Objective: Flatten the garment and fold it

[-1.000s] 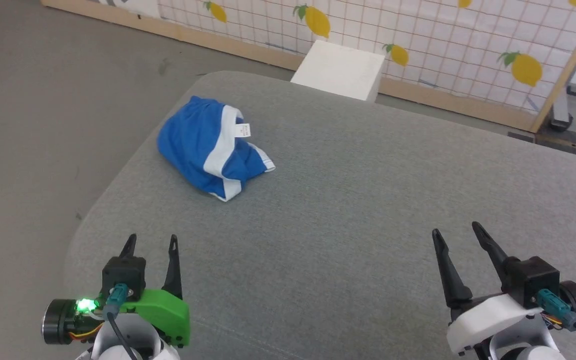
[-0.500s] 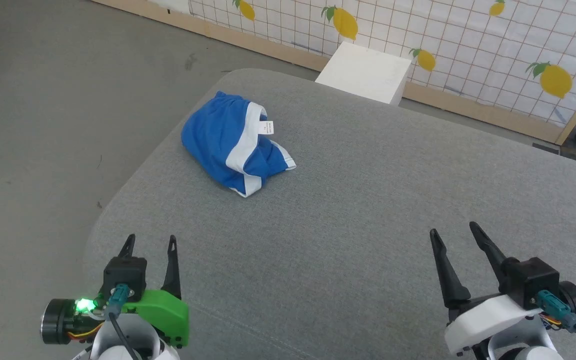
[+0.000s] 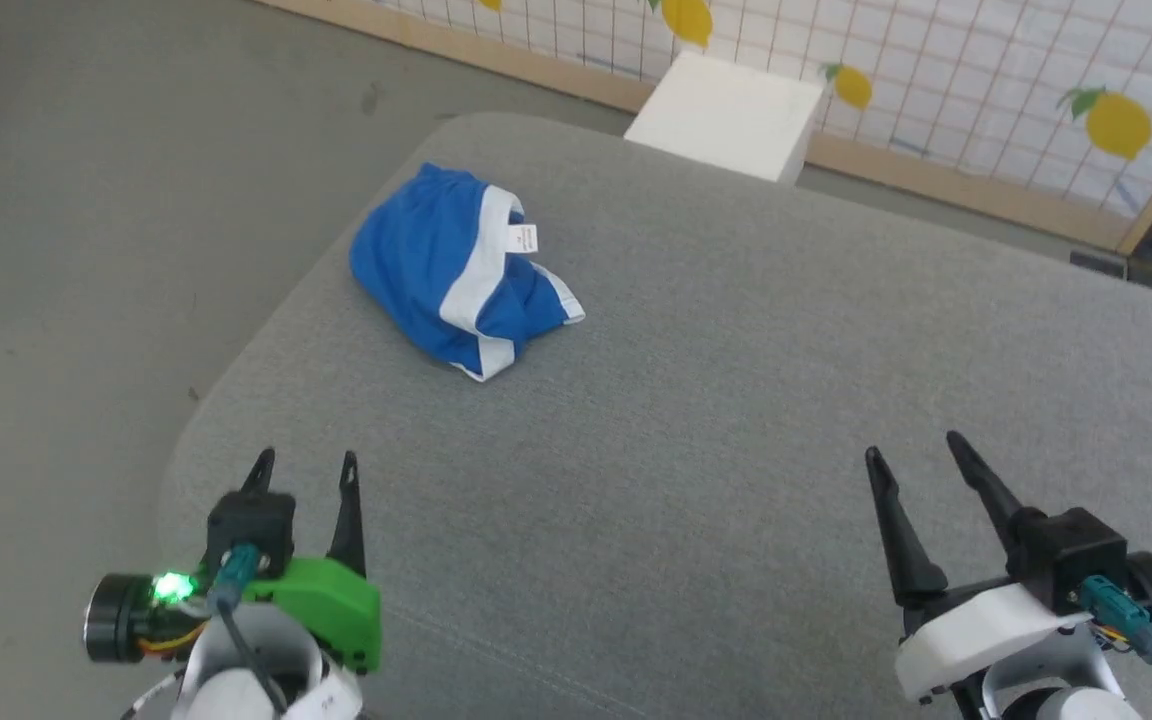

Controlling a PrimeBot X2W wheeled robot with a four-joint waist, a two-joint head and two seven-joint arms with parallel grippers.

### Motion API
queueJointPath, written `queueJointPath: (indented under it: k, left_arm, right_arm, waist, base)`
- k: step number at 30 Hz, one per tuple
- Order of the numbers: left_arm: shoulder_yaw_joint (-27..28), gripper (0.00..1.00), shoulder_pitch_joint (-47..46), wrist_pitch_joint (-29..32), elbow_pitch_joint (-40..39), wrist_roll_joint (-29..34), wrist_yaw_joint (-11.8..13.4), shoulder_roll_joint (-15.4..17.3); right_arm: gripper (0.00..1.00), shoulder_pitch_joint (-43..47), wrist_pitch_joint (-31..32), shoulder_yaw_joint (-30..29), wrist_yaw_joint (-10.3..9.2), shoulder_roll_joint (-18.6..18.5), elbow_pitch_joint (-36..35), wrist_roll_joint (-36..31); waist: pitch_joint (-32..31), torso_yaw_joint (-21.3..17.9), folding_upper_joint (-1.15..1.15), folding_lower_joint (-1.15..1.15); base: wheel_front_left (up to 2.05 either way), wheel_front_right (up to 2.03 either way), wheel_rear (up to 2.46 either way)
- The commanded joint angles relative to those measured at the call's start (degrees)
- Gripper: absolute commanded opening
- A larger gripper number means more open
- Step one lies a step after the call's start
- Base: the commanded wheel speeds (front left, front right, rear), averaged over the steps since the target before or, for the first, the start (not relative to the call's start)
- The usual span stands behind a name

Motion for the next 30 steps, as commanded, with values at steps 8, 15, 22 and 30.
queueJointPath:
  k: [8,15,22,30]
  left_arm:
    - [-0.93,1.0,-12.07,6.28,1.41,-2.19,-3.39,0.91]
    - [0.21,1.0,-25.19,15.95,5.79,-4.48,-8.05,5.51]
    - [0.72,1.0,-36.56,27.42,12.88,-10.51,-11.41,10.17]
    - [-2.31,1.0,-43.13,37.31,19.71,-15.32,-12.24,16.56]
  right_arm:
    - [1.0,-1.36,1.19,-0.49,-0.09,-1.25,-4.51,-2.35]
    - [1.0,-3.27,0.76,-1.37,-0.09,-2.86,-6.92,-2.49]
    - [1.0,-4.9,-0.07,-2.53,-0.09,-3.75,-8.27,-2.42]
    - [1.0,-6.08,-1.71,-3.7,-0.09,-3.0,-7.67,-3.09]
  waist:
    - [11.08,-6.11,0.0,0.0]
    - [18.41,-11.96,0.0,0.0]
    - [24.48,-16.16,0.0,0.0]
    - [29.2,-18.81,0.0,0.0]
  base:
    - [0.0,0.0,0.0]
    - [0.0,0.0,0.0]
    - [0.0,0.0,0.0]
    - [0.0,0.0,0.0]
